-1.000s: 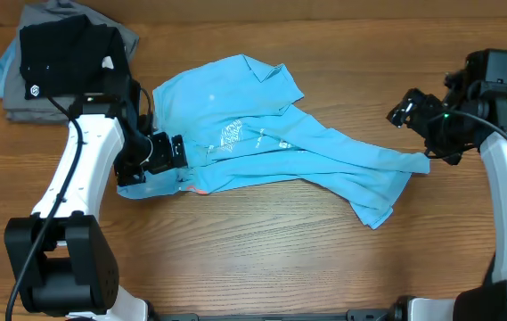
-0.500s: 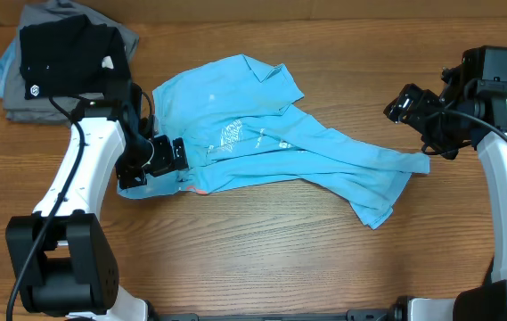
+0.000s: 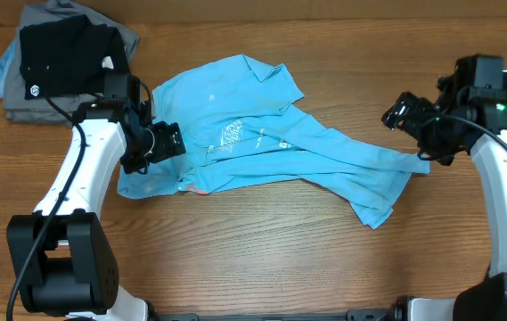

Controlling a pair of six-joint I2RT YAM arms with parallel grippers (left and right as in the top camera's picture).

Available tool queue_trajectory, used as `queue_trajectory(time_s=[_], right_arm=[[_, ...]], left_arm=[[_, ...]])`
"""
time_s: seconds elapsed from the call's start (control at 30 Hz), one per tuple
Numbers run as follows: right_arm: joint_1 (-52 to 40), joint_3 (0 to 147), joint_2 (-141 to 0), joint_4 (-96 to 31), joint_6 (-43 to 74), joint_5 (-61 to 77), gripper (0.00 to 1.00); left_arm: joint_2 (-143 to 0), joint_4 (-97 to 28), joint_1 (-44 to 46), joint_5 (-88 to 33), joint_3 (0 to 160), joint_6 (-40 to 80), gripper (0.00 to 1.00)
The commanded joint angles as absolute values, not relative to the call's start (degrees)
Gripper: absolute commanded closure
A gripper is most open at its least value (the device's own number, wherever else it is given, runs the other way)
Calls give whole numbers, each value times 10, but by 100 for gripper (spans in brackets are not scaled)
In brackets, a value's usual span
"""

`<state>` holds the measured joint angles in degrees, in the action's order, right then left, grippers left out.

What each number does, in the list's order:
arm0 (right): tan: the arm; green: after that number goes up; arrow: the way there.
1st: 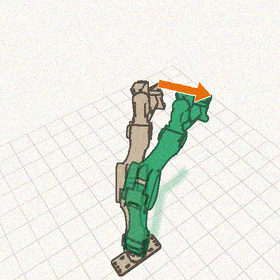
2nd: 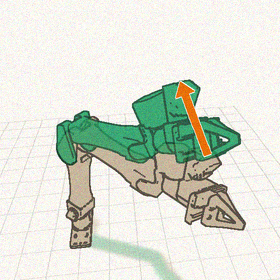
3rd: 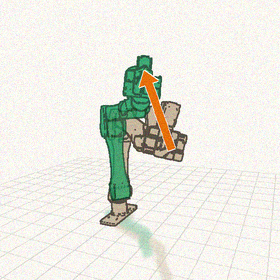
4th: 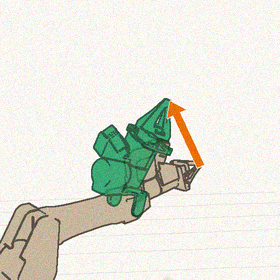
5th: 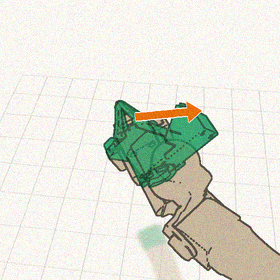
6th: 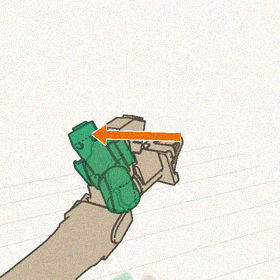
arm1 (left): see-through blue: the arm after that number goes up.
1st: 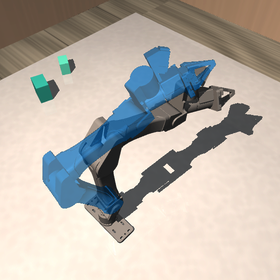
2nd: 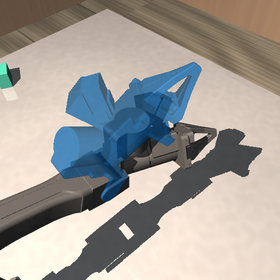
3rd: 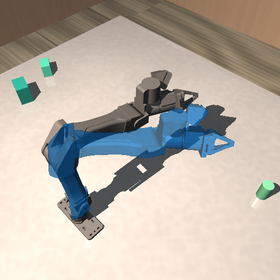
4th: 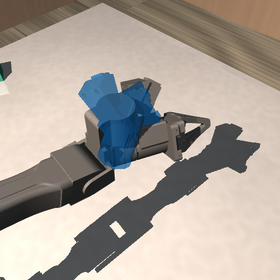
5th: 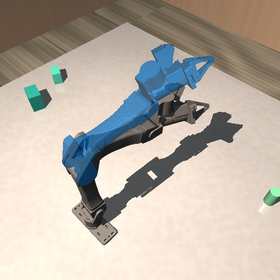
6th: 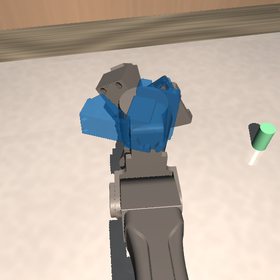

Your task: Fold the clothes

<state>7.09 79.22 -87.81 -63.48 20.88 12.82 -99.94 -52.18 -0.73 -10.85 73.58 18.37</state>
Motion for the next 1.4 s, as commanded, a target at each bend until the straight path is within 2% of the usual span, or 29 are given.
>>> queue_trajectory(time_s=[0.0,0.27,0.33,0.43,0.6,1.0,1.37], right_arm=[[70,761,-890,-618,210,121,0],[70,700,-897,-585,211,123,0],[70,688,-897,-578,212,123,0],[70,685,-897,-573,212,123,0],[70,685,-897,-573,212,123,0],[70,685,-897,-570,212,100,0],[70,685,-897,-571,212,103,0]], left_arm=[[-1000,-502,-7,-102,733,216,12],[-1015,-496,-7,-97,733,219,16],[-1026,-497,-7,-94,733,219,15],[-1039,-496,-7,-88,733,219,7],[-1045,-508,-13,-67,733,218,3],[-1045,-538,-61,-54,734,195,0],[-1045,-540,-63,-54,734,195,0]])
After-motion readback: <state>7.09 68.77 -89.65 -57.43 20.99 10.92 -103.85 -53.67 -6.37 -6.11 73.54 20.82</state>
